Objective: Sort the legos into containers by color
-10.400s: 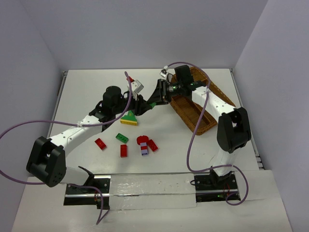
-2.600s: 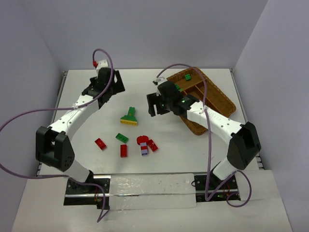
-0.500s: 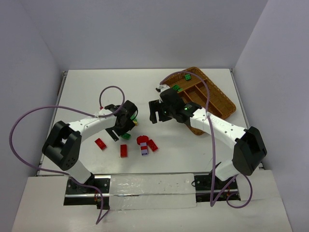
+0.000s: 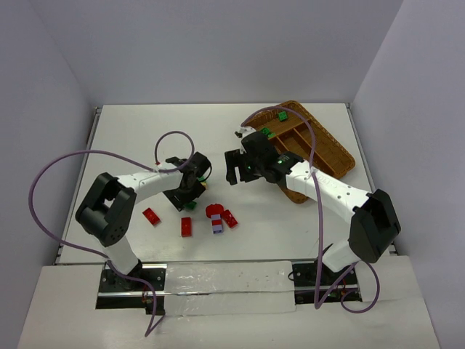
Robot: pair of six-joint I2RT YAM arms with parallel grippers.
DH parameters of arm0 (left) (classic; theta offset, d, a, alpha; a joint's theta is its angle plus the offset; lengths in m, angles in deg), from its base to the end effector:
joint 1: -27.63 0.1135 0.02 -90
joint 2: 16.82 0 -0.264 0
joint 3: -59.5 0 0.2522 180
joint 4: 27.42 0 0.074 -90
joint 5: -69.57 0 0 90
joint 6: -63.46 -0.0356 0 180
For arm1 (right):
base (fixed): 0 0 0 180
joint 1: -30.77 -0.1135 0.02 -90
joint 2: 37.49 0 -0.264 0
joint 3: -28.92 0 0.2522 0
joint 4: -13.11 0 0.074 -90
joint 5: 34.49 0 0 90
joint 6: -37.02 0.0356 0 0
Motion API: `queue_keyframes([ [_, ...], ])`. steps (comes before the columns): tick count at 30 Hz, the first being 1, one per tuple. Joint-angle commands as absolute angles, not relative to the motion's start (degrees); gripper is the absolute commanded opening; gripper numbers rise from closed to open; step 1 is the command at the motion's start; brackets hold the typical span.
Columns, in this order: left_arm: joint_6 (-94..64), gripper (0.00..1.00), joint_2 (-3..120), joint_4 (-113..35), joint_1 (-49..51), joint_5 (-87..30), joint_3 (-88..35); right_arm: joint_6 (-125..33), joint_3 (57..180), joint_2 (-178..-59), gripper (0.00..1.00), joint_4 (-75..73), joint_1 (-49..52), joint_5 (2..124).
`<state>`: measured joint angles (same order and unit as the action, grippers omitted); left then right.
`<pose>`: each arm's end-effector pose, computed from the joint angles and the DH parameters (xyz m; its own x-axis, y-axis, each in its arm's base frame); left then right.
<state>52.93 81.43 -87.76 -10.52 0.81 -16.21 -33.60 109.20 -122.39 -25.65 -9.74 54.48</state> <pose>0.2471 -0.1777 0.1717 -0.6740 -0.6359 -0.3761 -0.6684 0.7417 -0.0562 0.2495 0.2123 0.2809 -0.7048 -0.1658 -0.6897 -0.4300 0.8732 0.2295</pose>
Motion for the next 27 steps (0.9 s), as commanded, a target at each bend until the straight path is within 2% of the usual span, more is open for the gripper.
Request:
queue_keyframes([
  [1, 54.23, 0.71, 83.14, -84.97, -10.59, 1.76, -16.33, -34.71, 112.22, -123.11, 0.83, -25.72, -9.22, 54.59],
  [10, 54.67, 0.38, 82.07, -87.7, -10.43, 4.06, -17.72, -34.9, 112.37, -123.18, 0.83, -25.88, -8.82, 53.89],
  [15, 55.75, 0.25, 77.13, -96.97, -10.43, 10.66, -22.67, -34.96, 112.29, -122.18, 0.83, -26.02, -7.52, 52.96],
  [18, 51.41, 0.22, 73.16, -98.93, -10.43, 13.91, -26.68, -34.2, 111.99, -120.15, 0.83, -25.14, -4.73, 53.79],
  [21, 43.34, 0.21, 71.32, -94.79, -10.41, 14.66, -31.33, -32.2, 111.05, -117.47, 0.83, -24.1, -1.14, 54.35],
  [25, 30.16, 0.21, 75.88, -89.09, -10.34, 11.31, -41.35, -30.33, 108.38, -112.11, 0.83, -21.75, 6.41, 55.15],
  [27, 25.45, 0.21, 81.08, -87.16, -10.34, 8.8, -50.48, -30.48, 107.6, -109.08, 0.83, -21.96, 9.78, 54.0],
])
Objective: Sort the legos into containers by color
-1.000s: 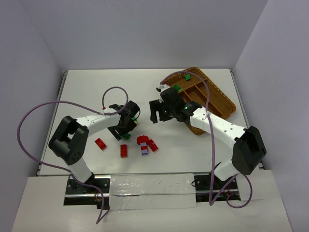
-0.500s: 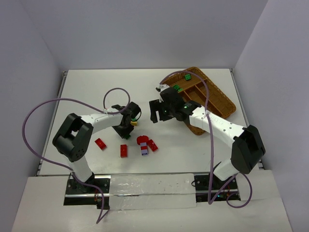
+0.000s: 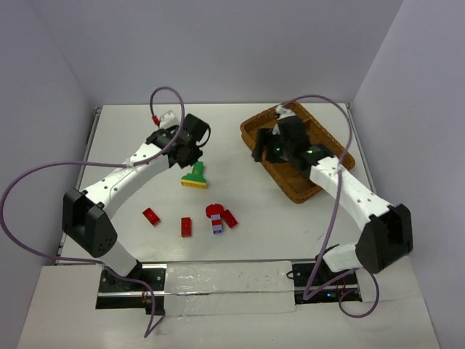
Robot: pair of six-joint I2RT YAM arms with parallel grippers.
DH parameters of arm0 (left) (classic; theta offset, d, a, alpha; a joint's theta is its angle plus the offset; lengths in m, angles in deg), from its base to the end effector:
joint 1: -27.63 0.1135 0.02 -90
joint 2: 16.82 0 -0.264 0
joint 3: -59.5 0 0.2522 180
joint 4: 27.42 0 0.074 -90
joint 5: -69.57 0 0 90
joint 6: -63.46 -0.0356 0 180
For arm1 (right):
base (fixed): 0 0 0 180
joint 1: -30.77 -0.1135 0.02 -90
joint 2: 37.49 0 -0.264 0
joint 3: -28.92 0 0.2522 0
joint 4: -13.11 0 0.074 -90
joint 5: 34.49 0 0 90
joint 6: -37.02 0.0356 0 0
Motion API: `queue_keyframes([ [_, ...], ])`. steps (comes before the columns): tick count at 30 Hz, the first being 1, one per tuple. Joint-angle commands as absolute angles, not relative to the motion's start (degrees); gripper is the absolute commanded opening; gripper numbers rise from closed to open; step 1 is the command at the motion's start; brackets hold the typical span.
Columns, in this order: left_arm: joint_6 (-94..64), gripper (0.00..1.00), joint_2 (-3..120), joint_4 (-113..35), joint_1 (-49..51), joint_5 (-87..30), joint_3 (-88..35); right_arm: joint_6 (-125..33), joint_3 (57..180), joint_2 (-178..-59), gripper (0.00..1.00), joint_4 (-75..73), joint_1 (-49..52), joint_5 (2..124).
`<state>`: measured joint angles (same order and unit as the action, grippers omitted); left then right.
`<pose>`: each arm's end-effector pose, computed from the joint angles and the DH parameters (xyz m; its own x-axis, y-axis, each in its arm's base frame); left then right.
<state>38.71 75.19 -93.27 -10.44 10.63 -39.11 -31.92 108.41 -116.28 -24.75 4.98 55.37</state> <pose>0.2737 -0.1910 0.3165 -0.5744 -0.5383 -0.6167 -0.4802 0.8317 -0.2787 0.2775 0.1340 0.3093 -0.6633 0.0786 -0.7442 -0.2089 0.9355 0.2850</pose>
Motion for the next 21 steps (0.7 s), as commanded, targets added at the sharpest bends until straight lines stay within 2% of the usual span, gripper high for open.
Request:
queue_keyframes([
  [1, 24.09, 0.21, 83.05, -86.91, -10.34, 7.81, -54.13, -30.48, 107.42, -108.1, 0.83, -22.13, 10.86, 53.68],
  [6, 16.14, 0.2, 96.55, -83.4, -10.34, -3.27, -71.65, -28.65, 104.41, -103.18, 0.83, -21.67, 15.45, 52.26],
  [9, 13.42, 0.2, 102.4, -79.97, -10.25, -10.57, -78.13, -27.77, 102.67, -101.42, 0.83, -21.22, 15.82, 51.06],
  [15, 12.37, 0.2, 110.79, -70.15, -9.53, -21.98, -83.3, -27.23, 101.31, -100.79, 0.83, -21.5, 16.28, 50.57],
  [21, 14.41, 0.21, 116.09, -57.54, -8.55, -26.87, -83.11, -27.05, 101.71, -101.83, 0.83, -22.24, 16.53, 50.95],
])
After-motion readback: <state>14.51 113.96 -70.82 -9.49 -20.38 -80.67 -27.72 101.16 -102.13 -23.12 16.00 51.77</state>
